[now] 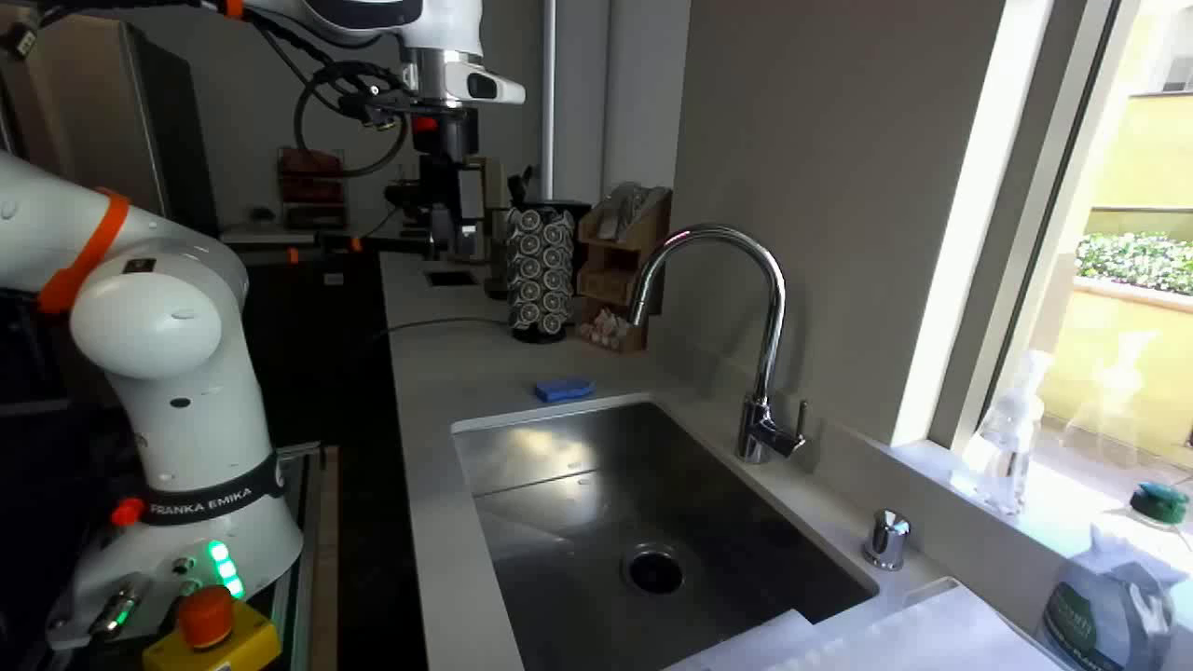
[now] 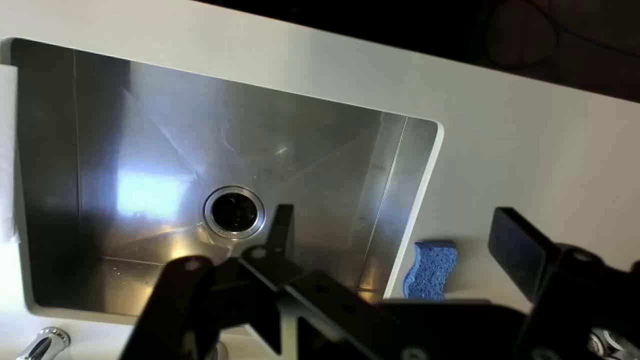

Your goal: Remove the bottle from the window sill

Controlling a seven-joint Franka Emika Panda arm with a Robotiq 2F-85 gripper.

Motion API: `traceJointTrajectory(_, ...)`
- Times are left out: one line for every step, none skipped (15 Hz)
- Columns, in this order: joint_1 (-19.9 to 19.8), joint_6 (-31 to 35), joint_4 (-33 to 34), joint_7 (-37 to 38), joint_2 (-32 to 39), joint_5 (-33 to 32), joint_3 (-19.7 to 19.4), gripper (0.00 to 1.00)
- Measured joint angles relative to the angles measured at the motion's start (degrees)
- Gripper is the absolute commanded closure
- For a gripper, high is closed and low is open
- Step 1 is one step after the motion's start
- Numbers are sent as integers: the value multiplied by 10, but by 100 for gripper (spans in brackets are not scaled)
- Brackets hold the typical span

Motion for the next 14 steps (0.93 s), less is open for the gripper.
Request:
traceJointTrajectory(0,0,0,0,0,0,0,0)
traceJointTrajectory(0,0,0,0,0,0,0,0)
traceJointTrajectory(0,0,0,0,0,0,0,0)
traceJointTrajectory(0,0,0,0,0,0,0,0)
traceJointTrajectory(0,0,0,0,0,0,0,0)
traceJointTrajectory(0,0,0,0,0,0,0,0)
traceJointTrajectory(0,0,0,0,0,0,0,0)
traceJointTrajectory(0,0,0,0,0,0,0,0)
traceJointTrajectory(-3,7,0,5,2,-6,0,0)
traceJointTrajectory(-11,25,0,12,4,-17,0,0)
traceJointTrajectory(-23,52,0,18,10,-32,-1,0)
traceJointTrajectory(-37,89,0,24,20,-48,-3,0)
traceJointTrajectory(-53,130,1,29,34,-63,-8,0)
traceJointTrajectory(-68,176,1,31,51,-76,-13,0)
